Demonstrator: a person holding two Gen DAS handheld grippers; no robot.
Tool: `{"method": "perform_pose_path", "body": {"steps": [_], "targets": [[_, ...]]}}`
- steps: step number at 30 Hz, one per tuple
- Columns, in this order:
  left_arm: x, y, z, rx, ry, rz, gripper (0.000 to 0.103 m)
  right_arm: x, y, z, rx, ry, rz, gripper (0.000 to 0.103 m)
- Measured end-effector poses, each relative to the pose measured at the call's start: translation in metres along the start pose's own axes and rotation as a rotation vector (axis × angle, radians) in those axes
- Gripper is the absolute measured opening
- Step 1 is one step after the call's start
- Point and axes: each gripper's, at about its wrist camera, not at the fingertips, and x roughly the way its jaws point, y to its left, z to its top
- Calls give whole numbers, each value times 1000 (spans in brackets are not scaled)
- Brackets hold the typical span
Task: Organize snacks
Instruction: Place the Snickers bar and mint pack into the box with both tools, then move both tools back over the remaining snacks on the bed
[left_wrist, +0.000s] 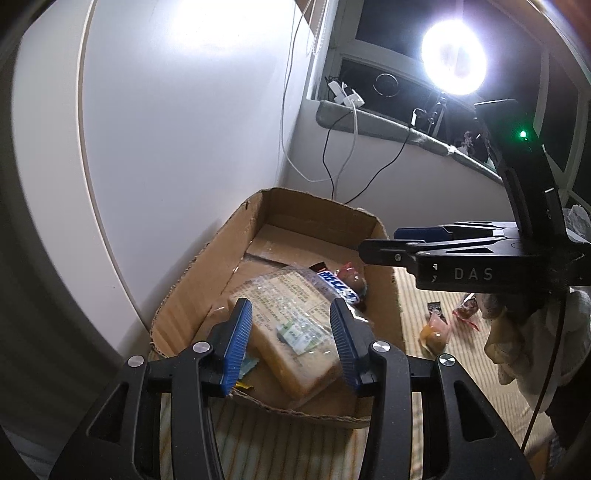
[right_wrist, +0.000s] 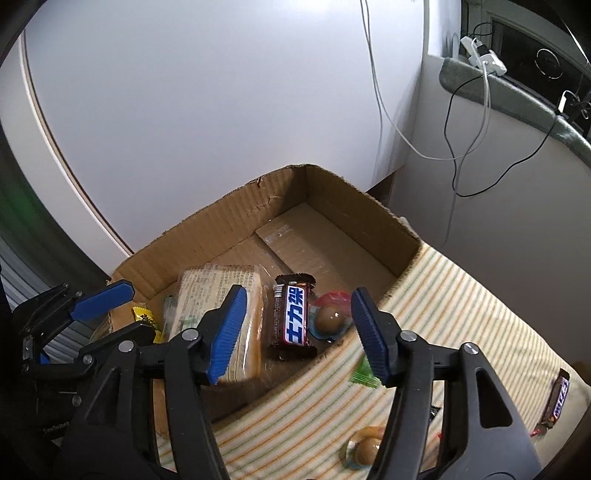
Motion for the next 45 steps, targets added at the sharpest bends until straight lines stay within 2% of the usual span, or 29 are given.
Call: {"method": "perform_pose_path", "body": {"steps": [7, 9, 11, 17, 28, 37, 45], "targets": [[-12, -19, -3, 21, -15, -25, 43, -29, -8, -17, 4, -17, -33, 64], [-15, -27, -4, 32, -19, -39, 43, -37, -13, -23, 10, -28, -45, 81], [-17, -34, -5, 41, -21, -49, 43, -49, -19, -33, 14, -49, -67, 85], [-17, -61, -10, 77, -13, -99, 47, -83, -50, -63, 50, -66, -120, 86], [3, -112, -25, 134, 47, -181, 47, -127, -117, -127, 138, -67, -219, 86], [31, -138, -38, 159, 119, -216, 47, -130, -161, -174, 211, -20, -274, 86], [51, -143, -43, 154, 166, -220, 47, -119, -174, -188, 230, 16, -264, 86]]}}
